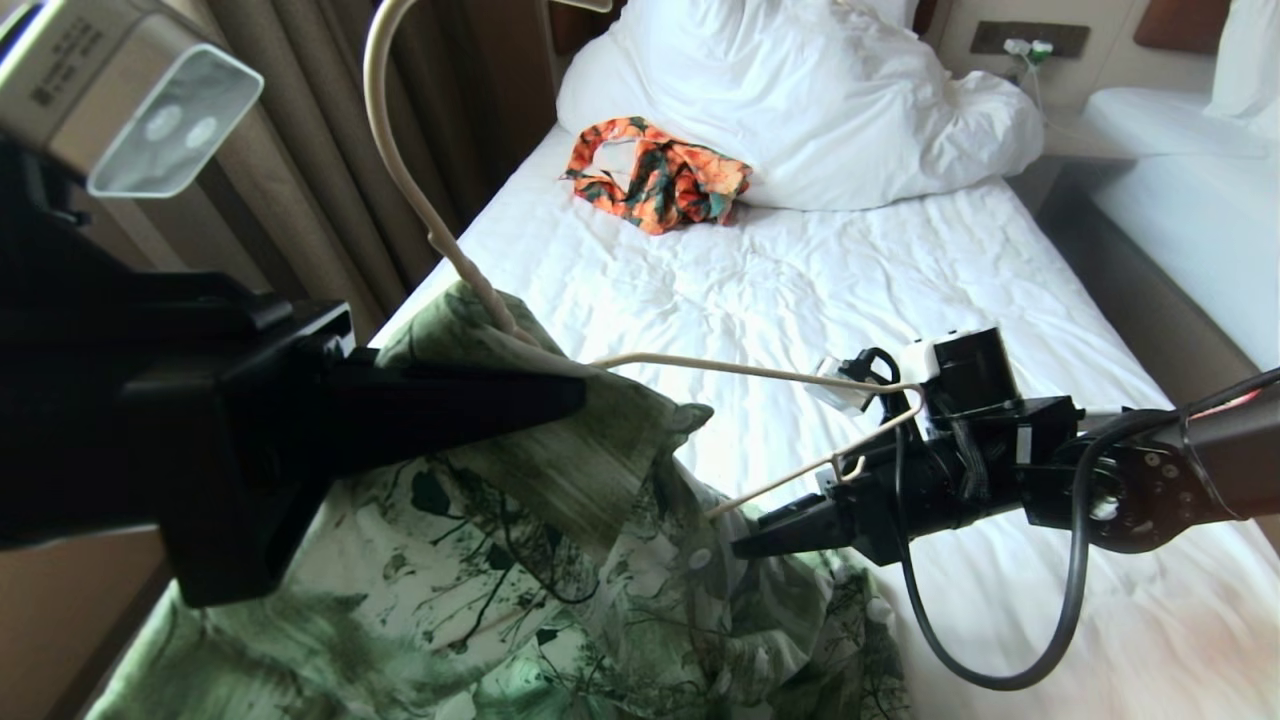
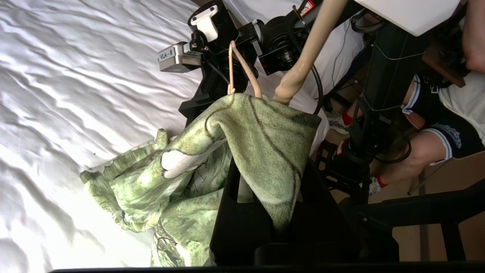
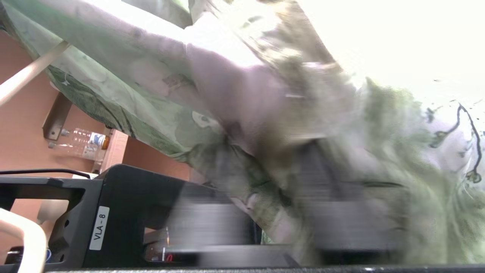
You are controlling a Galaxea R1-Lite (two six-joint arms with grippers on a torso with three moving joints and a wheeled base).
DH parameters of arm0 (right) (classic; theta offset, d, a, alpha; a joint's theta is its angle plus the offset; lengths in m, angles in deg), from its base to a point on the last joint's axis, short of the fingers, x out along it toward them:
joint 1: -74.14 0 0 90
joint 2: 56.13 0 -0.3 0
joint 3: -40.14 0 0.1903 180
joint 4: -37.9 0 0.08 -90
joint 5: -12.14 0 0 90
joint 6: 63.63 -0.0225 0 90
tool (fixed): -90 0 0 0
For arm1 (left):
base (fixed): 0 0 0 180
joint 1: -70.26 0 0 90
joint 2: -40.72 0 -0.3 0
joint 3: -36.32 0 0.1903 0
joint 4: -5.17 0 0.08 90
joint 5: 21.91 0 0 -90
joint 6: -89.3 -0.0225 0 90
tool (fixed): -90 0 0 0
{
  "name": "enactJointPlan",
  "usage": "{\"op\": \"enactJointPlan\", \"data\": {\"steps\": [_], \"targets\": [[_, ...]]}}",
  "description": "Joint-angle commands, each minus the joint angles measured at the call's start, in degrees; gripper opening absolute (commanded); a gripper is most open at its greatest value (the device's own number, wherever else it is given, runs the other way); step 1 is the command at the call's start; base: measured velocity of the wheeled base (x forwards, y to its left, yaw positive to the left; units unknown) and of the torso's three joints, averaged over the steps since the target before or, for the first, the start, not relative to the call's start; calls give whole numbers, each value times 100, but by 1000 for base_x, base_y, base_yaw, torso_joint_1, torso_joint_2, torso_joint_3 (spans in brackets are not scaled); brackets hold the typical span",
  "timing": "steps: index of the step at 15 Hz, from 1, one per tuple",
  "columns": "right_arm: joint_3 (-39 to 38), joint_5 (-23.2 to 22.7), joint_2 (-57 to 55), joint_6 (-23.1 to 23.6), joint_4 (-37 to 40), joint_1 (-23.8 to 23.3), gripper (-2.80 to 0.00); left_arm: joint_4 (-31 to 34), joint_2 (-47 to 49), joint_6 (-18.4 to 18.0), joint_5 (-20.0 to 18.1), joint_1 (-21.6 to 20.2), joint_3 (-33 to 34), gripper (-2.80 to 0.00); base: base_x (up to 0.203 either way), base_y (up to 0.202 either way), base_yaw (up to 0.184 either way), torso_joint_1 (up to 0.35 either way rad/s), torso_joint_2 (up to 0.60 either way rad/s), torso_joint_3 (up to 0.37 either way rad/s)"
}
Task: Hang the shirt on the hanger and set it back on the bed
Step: Hook the other side of the shirt onto the hanger
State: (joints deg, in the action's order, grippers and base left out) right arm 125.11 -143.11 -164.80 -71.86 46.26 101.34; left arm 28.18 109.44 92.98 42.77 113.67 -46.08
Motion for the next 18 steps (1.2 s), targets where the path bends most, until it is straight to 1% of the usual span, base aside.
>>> {"op": "enactJointPlan", "data": {"steps": [1, 4, 5, 6, 10, 12, 14, 18], "targets": [[-36, -33, 82, -6, -11, -12, -280, 0, 19, 10, -17, 1, -9, -280, 0, 0, 0, 0, 0, 0], [-300, 30, 276, -12, -11, -191, -280, 0, 39, 10, 33, -26, 24, -280, 0, 0, 0, 0, 0, 0], [-377, 40, 311, -11, -11, -335, -280, 0, 87, 3, 242, -26, 24, -280, 0, 0, 0, 0, 0, 0], [-440, 46, 339, -12, -11, -514, -280, 0, 115, 1, 317, -11, 29, -280, 0, 0, 0, 0, 0, 0], [-457, 49, 408, -22, -11, -727, -280, 0, 133, -8, 325, 1, 68, -280, 0, 0, 0, 0, 0, 0], [-457, 132, 450, -38, -11, -873, -280, -3, 133, -8, 326, 1, 86, -280, 0, 0, 0, 0, 0, 0], [-472, 269, 494, -169, -11, -939, -280, -9, 104, -8, 337, 1, 68, -280, 0, 0, 0, 0, 0, 0], [-527, 285, 555, -212, -11, -1145, -280, -9, 98, -8, 432, -14, 65, -280, 0, 0, 0, 0, 0, 0]]}}
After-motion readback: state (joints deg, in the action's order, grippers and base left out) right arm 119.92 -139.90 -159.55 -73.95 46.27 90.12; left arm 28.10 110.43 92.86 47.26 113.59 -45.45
